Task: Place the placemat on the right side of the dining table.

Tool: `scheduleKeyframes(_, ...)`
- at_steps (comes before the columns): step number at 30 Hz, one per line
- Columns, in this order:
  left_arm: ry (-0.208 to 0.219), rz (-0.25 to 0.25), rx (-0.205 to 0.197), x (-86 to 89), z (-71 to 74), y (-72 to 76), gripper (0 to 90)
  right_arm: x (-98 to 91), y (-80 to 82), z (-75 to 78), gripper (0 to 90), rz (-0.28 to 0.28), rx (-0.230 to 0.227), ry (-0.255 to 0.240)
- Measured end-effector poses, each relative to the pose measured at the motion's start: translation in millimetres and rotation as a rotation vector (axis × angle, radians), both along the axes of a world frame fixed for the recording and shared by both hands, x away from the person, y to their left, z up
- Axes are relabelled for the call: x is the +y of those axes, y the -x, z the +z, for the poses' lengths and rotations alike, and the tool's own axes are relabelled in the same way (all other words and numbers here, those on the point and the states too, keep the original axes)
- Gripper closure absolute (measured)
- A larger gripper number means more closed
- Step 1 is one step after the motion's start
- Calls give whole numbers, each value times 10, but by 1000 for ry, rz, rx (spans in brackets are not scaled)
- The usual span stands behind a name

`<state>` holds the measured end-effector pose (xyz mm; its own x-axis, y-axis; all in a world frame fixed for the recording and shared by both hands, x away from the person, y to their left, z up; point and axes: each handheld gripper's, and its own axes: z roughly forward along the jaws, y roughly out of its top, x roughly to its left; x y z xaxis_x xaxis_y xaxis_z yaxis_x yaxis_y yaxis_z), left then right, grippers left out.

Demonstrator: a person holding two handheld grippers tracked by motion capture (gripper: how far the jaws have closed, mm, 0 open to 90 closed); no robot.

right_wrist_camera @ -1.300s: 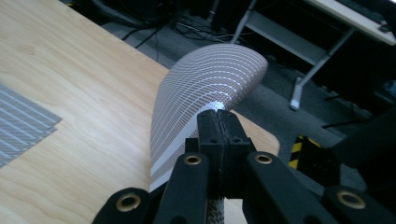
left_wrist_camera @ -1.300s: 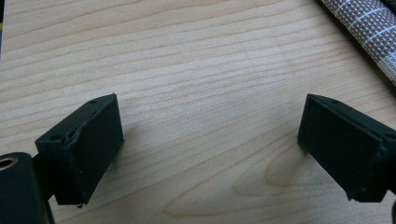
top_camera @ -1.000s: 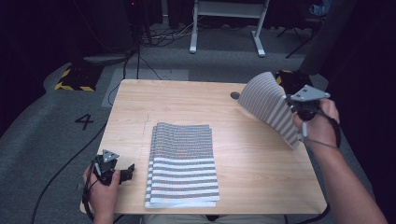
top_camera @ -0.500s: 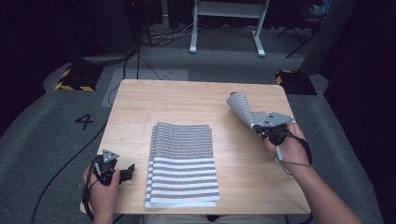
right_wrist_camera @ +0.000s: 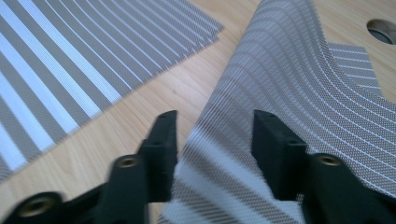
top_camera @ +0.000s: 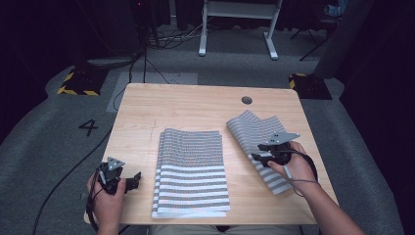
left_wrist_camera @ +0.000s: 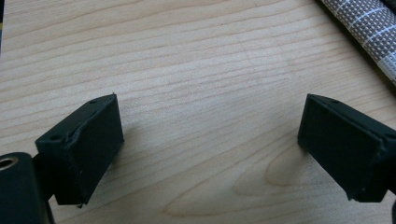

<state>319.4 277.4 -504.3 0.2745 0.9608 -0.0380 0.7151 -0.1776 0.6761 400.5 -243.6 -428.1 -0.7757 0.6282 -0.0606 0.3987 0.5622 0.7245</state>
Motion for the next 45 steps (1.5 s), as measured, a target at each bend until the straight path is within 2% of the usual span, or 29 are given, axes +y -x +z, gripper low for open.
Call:
scheduleKeyframes(2, 0, 0, 0, 0, 0, 0, 70, -83, 11, 47, 438, -26, -2, -63)
scheduleKeyframes(4, 0, 0, 0, 0, 0, 0, 70, -222, 9, 122, 426, -88, -24, -104)
scheduleKeyframes(5, 0, 0, 0, 0, 0, 0, 70, -414, -13, 186, 424, -185, -34, -147)
scheduleKeyframes(6, 0, 0, 0, 0, 0, 0, 70, -525, -30, 208, 425, -235, -29, -162)
scheduleKeyframes(7, 0, 0, 0, 0, 0, 0, 70, -638, -51, 217, 425, -279, -21, -175)
scheduleKeyframes(8, 0, 0, 0, 0, 0, 0, 70, -638, -51, 217, 425, -279, -21, -175)
scheduleKeyframes(9, 0, 0, 0, 0, 0, 0, 70, -741, -68, 214, 426, -324, -9, -185)
scheduleKeyframes(10, 0, 0, 0, 0, 0, 0, 70, -937, -106, 164, 428, -396, -7, -159)
scheduleKeyframes(11, 0, 0, 0, 0, 0, 0, 70, -1027, -121, 122, 428, -426, 0, -139)
scheduleKeyframes(12, 0, 0, 0, 0, 0, 0, 70, -1027, -121, 122, 428, -426, 0, -139)
scheduleKeyframes(13, 0, 0, 0, 0, 0, 0, 70, -1176, -145, 14, 427, -482, 21, -114)
scheduleKeyframes(14, 0, 0, 0, 0, 0, 0, 70, -1176, -145, 14, 427, -482, 21, -114)
scheduleKeyframes(16, 0, 0, 0, 0, 0, 0, 70, -1299, -165, -103, 429, -531, 48, -95)
scheduleKeyframes(17, 0, 0, 0, -1, 0, 1, 70, -1389, -176, -210, 430, -560, 72, -83)
scheduleKeyframes(18, 0, 0, 0, -1, 0, 1, 70, -1389, -176, -210, 430, -560, 72, -83)
scheduleKeyframes(19, 1, 1, 1, -3, 0, 3, 70, -1440, -170, -295, 439, -582, 107, -69)
scheduleKeyframes(24, 1, 1, 1, -3, 0, 3, 70, -1469, -108, -394, 435, -607, 140, -50)
scheduleKeyframes(27, 1, 1, 1, -3, 0, 3, 70, -1468, 9, -457, 419, -624, 165, -4)
scheduleKeyframes(28, 1, 1, 1, -3, 0, 3, 70, -1468, 9, -457, 419, -624, 165, -4)
scheduleKeyframes(30, 1, 1, 1, -3, 0, 3, 70, -1442, 66, -513, 400, -641, 210, 7)
scheduleKeyframes(34, -5, -3, 3, -3, 3, 6, 70, -1413, 83, -544, 401, -662, 185, 8)
scheduleKeyframes(36, -5, -2, 2, -3, 4, 6, 70, -1382, 102, -537, 509, -659, 179, 15)
scheduleKeyframes(37, -5, -2, 2, -3, 4, 6, 70, -1382, 102, -537, 509, -659, 179, 15)
scheduleKeyframes(39, -6, -3, 2, -3, 4, 7, 70, -1353, 106, -521, 664, -625, 188, 8)
scheduleKeyframes(40, -6, -3, 2, -3, 4, 7, 70, -1353, 106, -521, 664, -625, 188, 8)
scheduleKeyframes(41, -3, -2, 3, -7, 3, 9, 70, -1344, 98, -514, 770, -601, 205, -4)
scheduleKeyframes(42, -3, -2, 3, -7, 3, 9, 70, -1344, 98, -514, 770, -601, 205, -4)
scheduleKeyframes(43, -4, -3, 2, -9, 3, 12, 70, -1345, 82, -509, 840, -579, 219, -16)
scheduleKeyframes(45, -4, -3, 3, -9, 3, 11, 70, -1361, 49, -503, 847, -571, 204, 5)
